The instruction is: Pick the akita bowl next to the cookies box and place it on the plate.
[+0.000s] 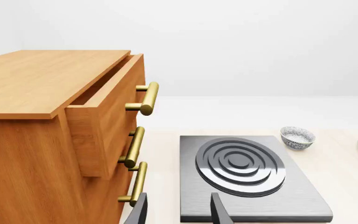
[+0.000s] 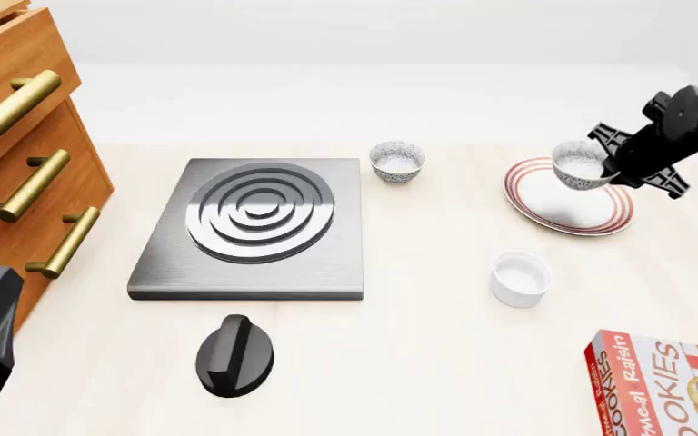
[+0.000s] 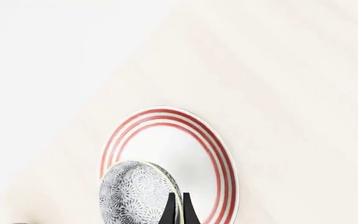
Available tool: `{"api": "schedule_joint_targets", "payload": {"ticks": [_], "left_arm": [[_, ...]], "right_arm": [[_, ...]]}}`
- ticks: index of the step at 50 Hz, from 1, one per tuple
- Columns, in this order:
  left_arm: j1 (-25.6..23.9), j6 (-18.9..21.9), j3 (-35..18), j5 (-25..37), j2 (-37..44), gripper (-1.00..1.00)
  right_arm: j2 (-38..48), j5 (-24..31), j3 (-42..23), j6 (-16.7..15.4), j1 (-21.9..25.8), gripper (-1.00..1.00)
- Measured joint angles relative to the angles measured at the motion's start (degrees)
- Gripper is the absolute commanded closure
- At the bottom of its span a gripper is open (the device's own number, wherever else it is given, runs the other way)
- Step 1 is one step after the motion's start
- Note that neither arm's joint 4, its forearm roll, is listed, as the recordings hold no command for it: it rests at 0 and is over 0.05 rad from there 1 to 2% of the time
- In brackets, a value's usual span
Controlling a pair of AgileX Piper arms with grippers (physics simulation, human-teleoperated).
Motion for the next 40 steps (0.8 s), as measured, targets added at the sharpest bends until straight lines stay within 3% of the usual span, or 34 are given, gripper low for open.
{"api": "schedule_joint_targets", "payload": {"ticks": [40], "left_arm": [[0.0, 0.0, 0.0, 0.0, 0.0, -1.0]], "right_arm": [[4.27, -2.55, -0.31, 0.25, 0.38, 1.0]]}}
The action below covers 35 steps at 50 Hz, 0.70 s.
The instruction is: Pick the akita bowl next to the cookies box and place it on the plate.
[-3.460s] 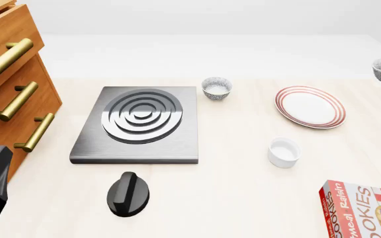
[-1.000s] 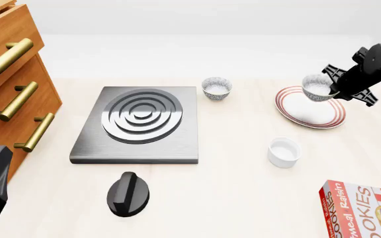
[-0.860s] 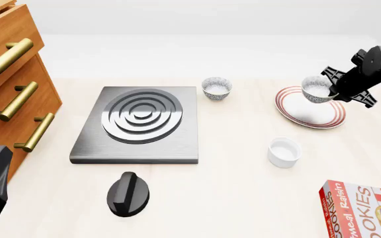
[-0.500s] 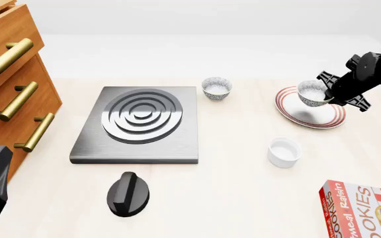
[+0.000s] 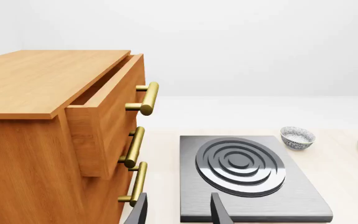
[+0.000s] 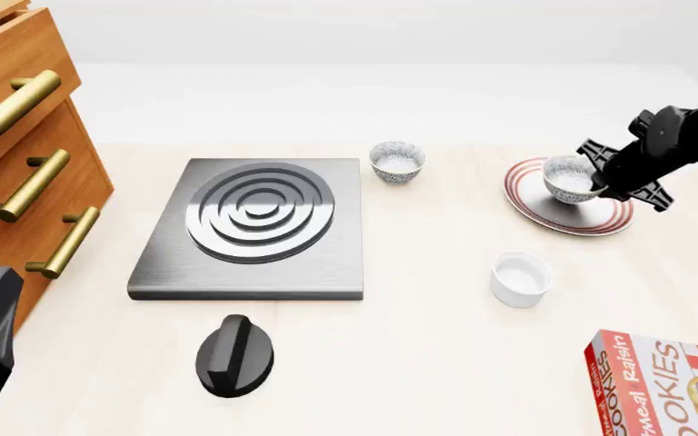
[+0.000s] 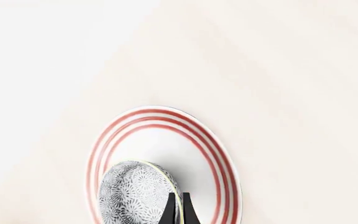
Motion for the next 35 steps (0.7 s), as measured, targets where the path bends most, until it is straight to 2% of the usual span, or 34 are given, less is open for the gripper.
{"api": "schedule_joint_targets", "payload": {"ticks": [15, 16, 35], "left_arm": [[0.0, 0.0, 0.0, 0.0, 0.0, -1.0], [0.0, 0.0, 0.0, 0.0, 0.0, -1.0], [0.0, 0.0, 0.0, 0.0, 0.0, -1.0]], "right_arm": [[1.16, -0.43, -0.54, -0.33, -0.38, 1.0], [1.18, -0.47, -0.55, -0.34, -0.39, -1.0], [-0.41, -1.76, 1.54, 0.04, -0.61, -1.0]]}}
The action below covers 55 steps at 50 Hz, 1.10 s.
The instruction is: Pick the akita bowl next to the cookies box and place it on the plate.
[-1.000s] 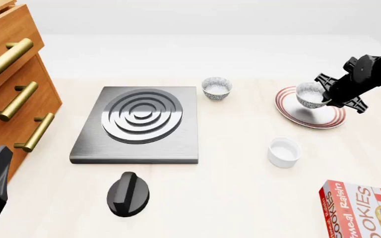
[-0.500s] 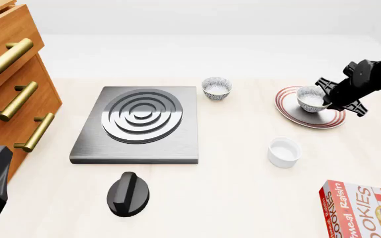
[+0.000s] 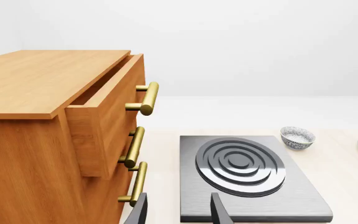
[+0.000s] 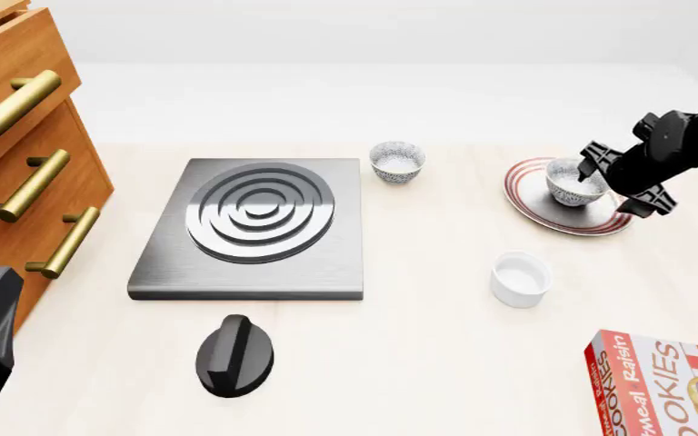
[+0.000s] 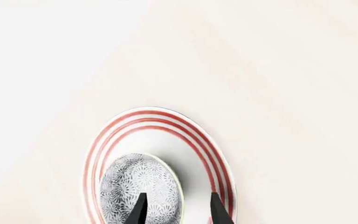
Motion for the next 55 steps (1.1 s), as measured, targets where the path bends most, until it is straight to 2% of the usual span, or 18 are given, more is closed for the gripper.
{"api": "schedule_joint_targets", "payload": {"ticks": [19, 38, 55], "left_arm": [[0.0, 0.0, 0.0, 0.0, 0.0, -1.0], [0.0, 0.0, 0.0, 0.0, 0.0, -1.0], [0.0, 0.0, 0.0, 0.0, 0.0, -1.0]], "right_arm": [[-9.11, -2.56, 9.88, 0.9, -0.03, -1.0], [-19.58, -6.64, 21.67, 2.3, 2.49, -1.0], [-29.86, -7.29, 29.58, -1.05, 4.06, -1.0]]}}
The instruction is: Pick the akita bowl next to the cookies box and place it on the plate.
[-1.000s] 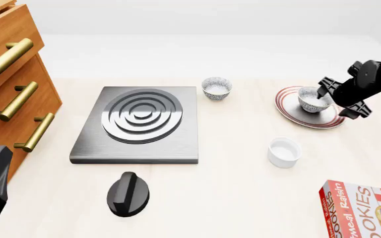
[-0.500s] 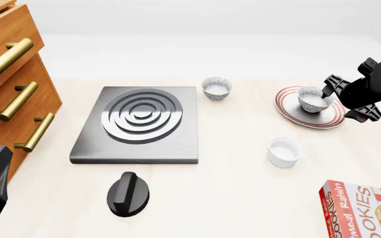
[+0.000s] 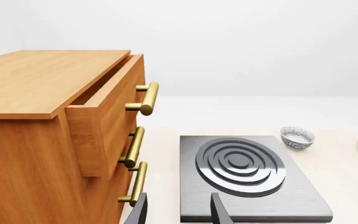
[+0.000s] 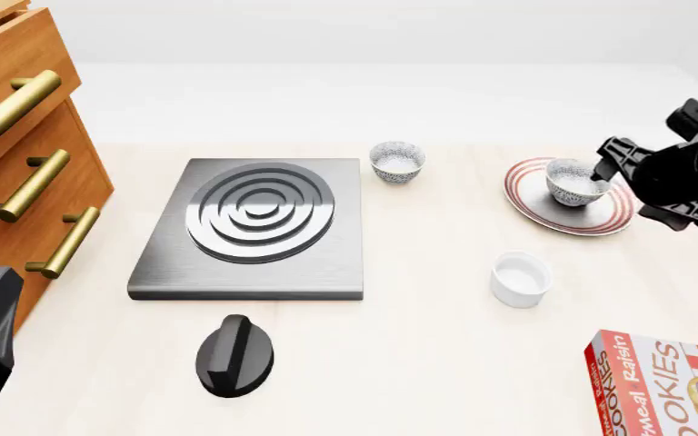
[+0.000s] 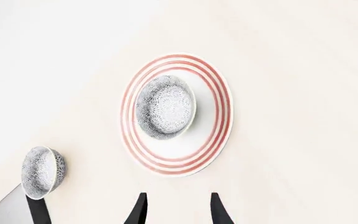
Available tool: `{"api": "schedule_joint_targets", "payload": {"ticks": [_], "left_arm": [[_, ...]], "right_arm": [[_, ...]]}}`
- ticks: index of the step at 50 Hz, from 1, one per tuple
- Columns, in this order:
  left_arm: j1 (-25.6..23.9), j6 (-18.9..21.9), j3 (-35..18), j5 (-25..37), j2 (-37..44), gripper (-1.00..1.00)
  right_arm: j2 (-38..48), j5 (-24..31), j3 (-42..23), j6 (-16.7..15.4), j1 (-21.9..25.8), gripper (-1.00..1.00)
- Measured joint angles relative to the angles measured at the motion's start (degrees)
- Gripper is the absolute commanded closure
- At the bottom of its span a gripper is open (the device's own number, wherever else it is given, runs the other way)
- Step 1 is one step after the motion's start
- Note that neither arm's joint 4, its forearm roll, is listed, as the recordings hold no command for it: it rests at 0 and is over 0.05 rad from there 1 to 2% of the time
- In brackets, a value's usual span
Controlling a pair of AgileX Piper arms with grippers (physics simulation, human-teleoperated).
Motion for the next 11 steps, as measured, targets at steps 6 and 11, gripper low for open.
{"api": "schedule_joint_targets", "payload": {"ticks": [6, 11], "left_arm": [[0.0, 0.0, 0.0, 0.0, 0.0, -1.0], [0.0, 0.0, 0.0, 0.0, 0.0, -1.0]], "right_arm": [[-4.34, -0.18, 3.33, -0.56, 1.14, -1.0], [-8.16, -0.19, 6.16, -0.71, 2.26, -1.0]]}}
